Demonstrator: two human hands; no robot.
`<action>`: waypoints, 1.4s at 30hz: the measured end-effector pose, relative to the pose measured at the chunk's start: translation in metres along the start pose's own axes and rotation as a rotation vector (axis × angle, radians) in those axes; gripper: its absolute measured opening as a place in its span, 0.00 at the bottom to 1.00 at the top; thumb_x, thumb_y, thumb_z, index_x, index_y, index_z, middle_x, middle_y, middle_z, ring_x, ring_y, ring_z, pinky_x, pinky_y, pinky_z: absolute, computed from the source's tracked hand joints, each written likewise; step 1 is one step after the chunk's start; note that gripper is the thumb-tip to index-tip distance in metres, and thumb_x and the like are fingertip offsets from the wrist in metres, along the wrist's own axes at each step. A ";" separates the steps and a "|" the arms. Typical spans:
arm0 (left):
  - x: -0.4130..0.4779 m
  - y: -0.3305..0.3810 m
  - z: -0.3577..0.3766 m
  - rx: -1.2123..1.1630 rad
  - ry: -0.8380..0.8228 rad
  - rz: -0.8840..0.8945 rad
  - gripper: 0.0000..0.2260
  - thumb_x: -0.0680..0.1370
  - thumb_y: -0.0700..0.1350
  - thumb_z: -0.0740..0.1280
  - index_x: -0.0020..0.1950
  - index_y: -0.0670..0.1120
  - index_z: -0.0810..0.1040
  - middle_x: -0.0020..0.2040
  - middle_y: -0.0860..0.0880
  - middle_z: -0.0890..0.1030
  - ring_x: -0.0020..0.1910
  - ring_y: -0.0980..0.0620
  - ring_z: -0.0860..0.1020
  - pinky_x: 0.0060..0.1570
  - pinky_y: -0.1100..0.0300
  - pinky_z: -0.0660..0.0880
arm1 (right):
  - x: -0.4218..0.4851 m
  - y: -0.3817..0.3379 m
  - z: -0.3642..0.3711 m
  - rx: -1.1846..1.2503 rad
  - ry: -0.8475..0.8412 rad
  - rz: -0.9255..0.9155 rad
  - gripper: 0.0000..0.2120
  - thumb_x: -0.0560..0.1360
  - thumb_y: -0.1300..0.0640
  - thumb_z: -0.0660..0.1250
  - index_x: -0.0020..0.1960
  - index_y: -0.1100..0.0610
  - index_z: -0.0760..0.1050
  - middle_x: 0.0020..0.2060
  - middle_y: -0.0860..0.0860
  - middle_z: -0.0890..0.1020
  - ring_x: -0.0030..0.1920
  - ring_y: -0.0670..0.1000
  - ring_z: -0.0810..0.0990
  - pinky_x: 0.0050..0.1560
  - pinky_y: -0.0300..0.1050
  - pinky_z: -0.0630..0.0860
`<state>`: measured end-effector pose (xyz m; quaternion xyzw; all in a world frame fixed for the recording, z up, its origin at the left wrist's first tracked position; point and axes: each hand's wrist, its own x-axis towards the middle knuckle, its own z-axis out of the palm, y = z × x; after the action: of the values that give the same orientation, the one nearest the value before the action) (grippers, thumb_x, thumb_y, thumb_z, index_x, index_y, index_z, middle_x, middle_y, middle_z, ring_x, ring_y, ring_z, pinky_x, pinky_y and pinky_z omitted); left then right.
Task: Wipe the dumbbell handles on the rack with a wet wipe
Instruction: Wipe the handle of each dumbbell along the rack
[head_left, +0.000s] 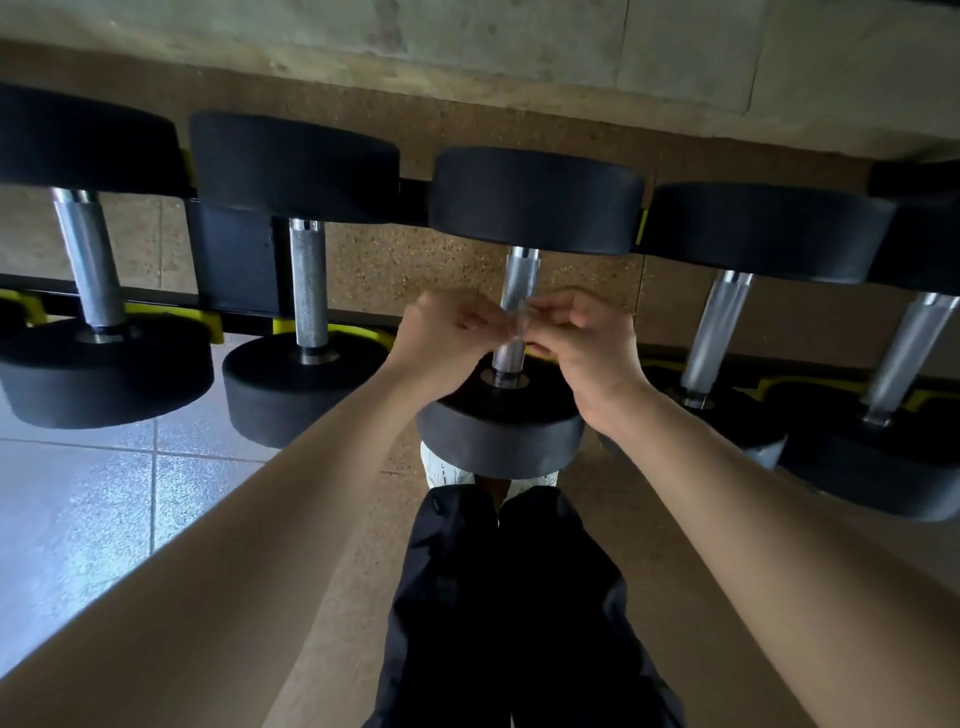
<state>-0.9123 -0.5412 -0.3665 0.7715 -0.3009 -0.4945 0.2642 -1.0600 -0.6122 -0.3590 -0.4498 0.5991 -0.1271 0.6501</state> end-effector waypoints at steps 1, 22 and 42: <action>0.006 0.001 0.002 -0.017 0.062 -0.018 0.07 0.74 0.55 0.77 0.39 0.55 0.83 0.38 0.56 0.84 0.41 0.57 0.83 0.41 0.61 0.79 | 0.006 0.000 -0.002 -0.006 0.012 -0.009 0.08 0.73 0.62 0.77 0.49 0.55 0.82 0.44 0.54 0.87 0.46 0.52 0.86 0.44 0.42 0.82; -0.002 0.003 0.028 0.233 0.333 0.082 0.06 0.79 0.49 0.72 0.49 0.47 0.87 0.46 0.54 0.86 0.44 0.55 0.83 0.46 0.57 0.80 | -0.001 0.044 -0.016 -0.356 -0.057 -0.116 0.14 0.74 0.61 0.75 0.57 0.51 0.79 0.42 0.46 0.83 0.40 0.43 0.82 0.41 0.33 0.76; 0.000 -0.006 0.023 -0.167 -0.021 -0.113 0.05 0.76 0.45 0.73 0.46 0.56 0.87 0.46 0.56 0.87 0.50 0.58 0.83 0.52 0.61 0.78 | 0.011 0.033 0.000 -0.520 0.069 -0.314 0.07 0.74 0.60 0.75 0.52 0.55 0.85 0.45 0.48 0.87 0.45 0.47 0.85 0.51 0.51 0.83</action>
<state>-0.9318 -0.5392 -0.3794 0.7573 -0.2176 -0.5400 0.2960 -1.0699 -0.6012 -0.3904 -0.6836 0.5565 -0.0837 0.4648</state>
